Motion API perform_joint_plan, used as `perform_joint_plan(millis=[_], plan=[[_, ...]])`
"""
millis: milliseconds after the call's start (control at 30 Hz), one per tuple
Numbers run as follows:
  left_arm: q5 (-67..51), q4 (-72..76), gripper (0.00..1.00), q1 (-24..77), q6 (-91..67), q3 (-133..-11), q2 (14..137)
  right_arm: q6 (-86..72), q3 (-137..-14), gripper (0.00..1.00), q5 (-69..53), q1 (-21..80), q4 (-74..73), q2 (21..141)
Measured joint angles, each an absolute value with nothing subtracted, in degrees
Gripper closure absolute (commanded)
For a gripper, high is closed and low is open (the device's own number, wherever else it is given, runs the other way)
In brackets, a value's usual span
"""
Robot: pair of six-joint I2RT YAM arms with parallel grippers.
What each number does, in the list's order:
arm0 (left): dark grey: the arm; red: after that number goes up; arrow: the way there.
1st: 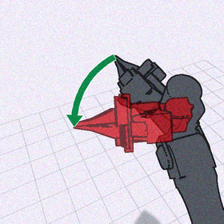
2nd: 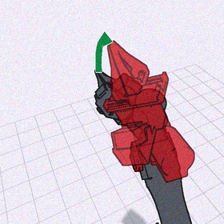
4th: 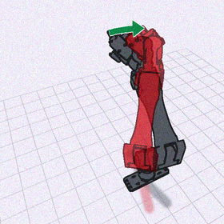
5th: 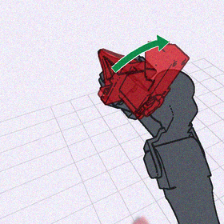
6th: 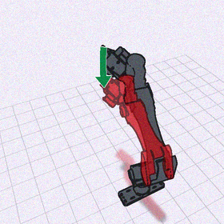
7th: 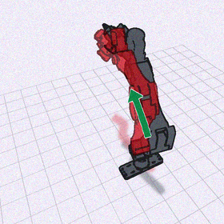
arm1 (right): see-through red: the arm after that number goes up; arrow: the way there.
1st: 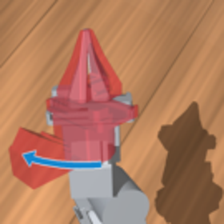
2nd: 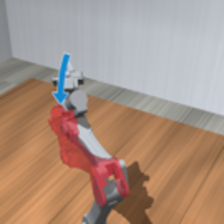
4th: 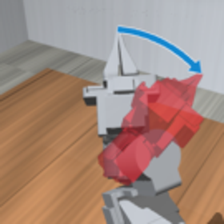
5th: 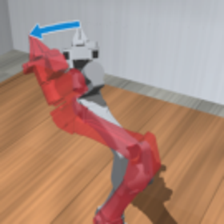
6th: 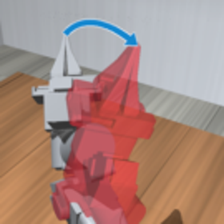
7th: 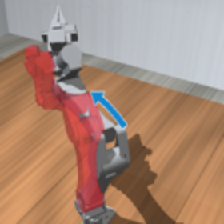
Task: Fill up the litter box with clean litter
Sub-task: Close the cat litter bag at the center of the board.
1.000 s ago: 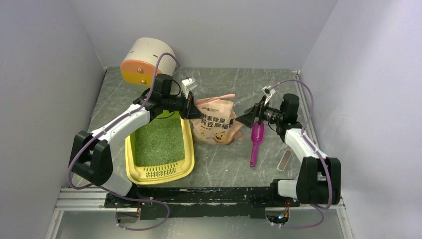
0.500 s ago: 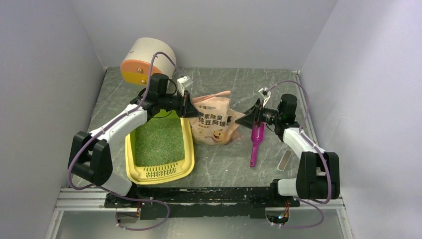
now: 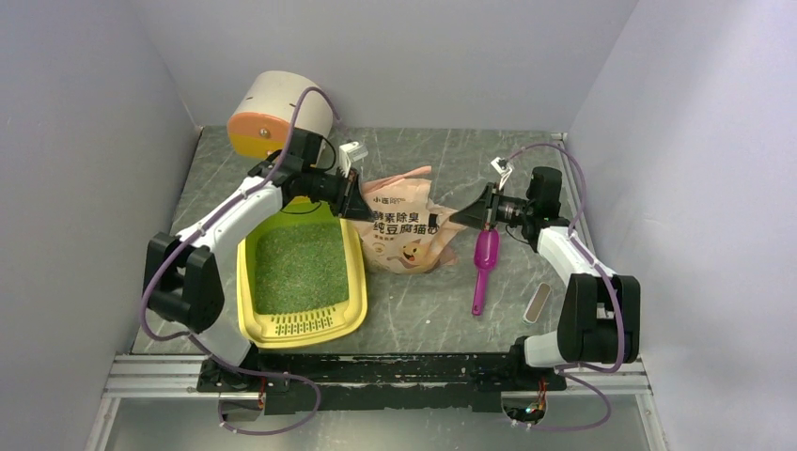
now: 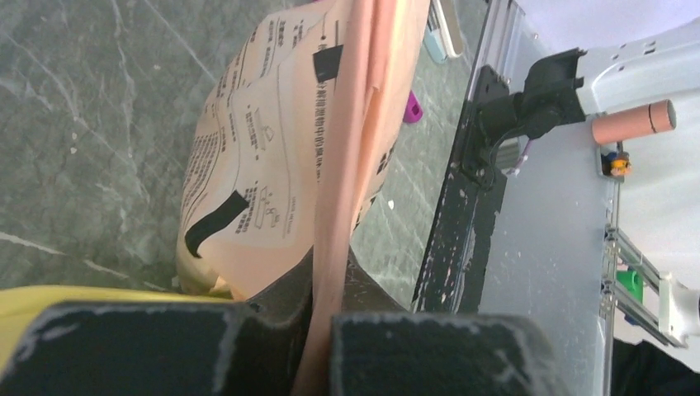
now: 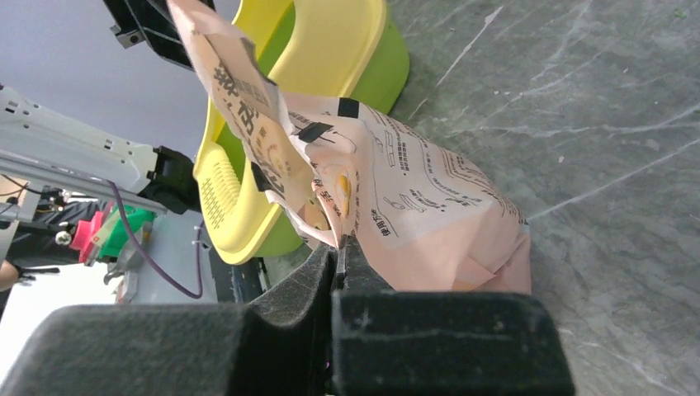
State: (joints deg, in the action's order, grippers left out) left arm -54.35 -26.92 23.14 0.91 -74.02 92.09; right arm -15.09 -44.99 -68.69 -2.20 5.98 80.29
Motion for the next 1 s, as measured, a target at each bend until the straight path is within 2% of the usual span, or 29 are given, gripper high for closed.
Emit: perform_joint_plan(millis=[33,67,100,133,200,400,467,500,567,633,967,1000], plan=[[-54.35,-28.91,0.87,23.14,2.24,-75.35,92.97,-14.72,-45.45,1.00,-68.69,-2.20,4.51,80.29],[-54.28,-30.79,0.70,23.07,3.49,-76.66,93.93,-14.04,-45.93,1.00,-68.62,-2.20,2.98,80.18],[-54.24,-31.38,0.57,23.00,4.01,-76.97,94.24,-13.32,-46.28,1.00,-68.55,-2.20,1.72,80.05],[-54.19,-31.64,0.53,22.92,4.21,-76.84,94.30,-12.82,-46.37,1.00,-68.53,-2.22,1.02,79.88],[-54.46,-29.47,0.48,22.90,1.74,-75.24,93.34,-12.56,-46.37,1.00,-68.53,-2.31,0.01,79.33],[-58.41,-21.08,0.44,23.09,-6.04,-73.01,92.09,-12.10,-46.39,1.00,-68.42,-2.57,-1.21,79.18],[-59.90,-18.61,0.50,23.22,-7.90,-72.97,92.25,-11.79,-46.37,1.00,-68.38,-2.57,-1.63,79.20],[-60.64,-16.97,0.56,23.24,-9.02,-72.86,92.38,-11.79,-46.39,1.00,-68.36,-2.57,-1.61,79.20],[-61.84,-14.17,0.79,23.35,-10.81,-72.38,92.58,-11.86,-46.37,1.00,-68.36,-2.57,-1.58,79.20],[-63.35,-12.43,0.93,23.49,-11.70,-72.27,93.17,-11.90,-46.37,1.00,-68.34,-2.57,-1.61,79.20],[-65.12,-24.58,0.95,21.26,0.45,-72.16,95.26,-11.33,-46.68,1.00,-67.07,-2.44,-5.50,79.20],[-65.47,-25.45,0.91,20.67,1.23,-71.85,95.26,-11.25,-46.89,1.00,-67.07,-2.26,-5.82,79.20]])
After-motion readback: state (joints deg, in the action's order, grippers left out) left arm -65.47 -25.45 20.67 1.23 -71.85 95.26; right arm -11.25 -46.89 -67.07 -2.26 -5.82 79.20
